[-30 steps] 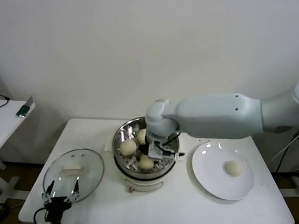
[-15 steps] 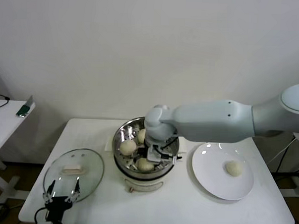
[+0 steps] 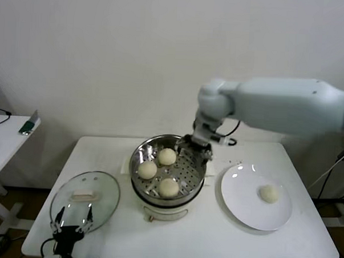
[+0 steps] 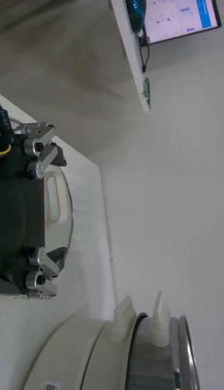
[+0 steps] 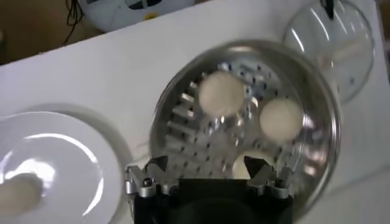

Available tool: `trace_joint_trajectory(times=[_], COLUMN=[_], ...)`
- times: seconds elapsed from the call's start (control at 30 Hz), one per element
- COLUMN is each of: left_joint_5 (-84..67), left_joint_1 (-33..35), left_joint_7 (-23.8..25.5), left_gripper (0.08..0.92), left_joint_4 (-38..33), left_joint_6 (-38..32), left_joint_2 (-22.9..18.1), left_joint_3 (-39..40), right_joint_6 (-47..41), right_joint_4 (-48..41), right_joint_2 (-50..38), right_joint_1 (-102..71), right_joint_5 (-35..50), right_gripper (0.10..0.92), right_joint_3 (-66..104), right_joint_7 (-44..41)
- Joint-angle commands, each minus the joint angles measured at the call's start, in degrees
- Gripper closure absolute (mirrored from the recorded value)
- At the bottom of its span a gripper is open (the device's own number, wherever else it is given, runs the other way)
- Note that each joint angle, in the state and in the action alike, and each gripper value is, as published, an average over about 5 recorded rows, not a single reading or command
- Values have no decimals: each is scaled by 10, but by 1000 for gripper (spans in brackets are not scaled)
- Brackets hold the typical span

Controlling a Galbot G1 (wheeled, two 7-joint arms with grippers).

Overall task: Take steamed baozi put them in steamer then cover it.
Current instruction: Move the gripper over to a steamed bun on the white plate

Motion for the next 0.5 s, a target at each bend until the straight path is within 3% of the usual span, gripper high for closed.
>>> trace_joint_trajectory(times=[0.03, 0.23, 0.5], left_joint_5=[1, -3, -3], left_joint_1=[1, -3, -7], left_joint_7=[0, 0, 3], left_gripper=[177, 177, 177], left_joint_4=[1, -1, -5], left_joint_6=[0, 0, 2], left_joint_2=[0, 1, 0], left_joint_3=[0, 0, 2], right_joint_6=[-54, -95, -141], right_joint_4=[-61, -74, -107], right_joint_2=[-157, -282, -345], right_joint_1=[95, -2, -263], right_joint_5=[90, -17, -102], right_gripper=[203, 203, 203], right_joint_3=[-136, -149, 73], right_joint_7=[-39, -4, 26])
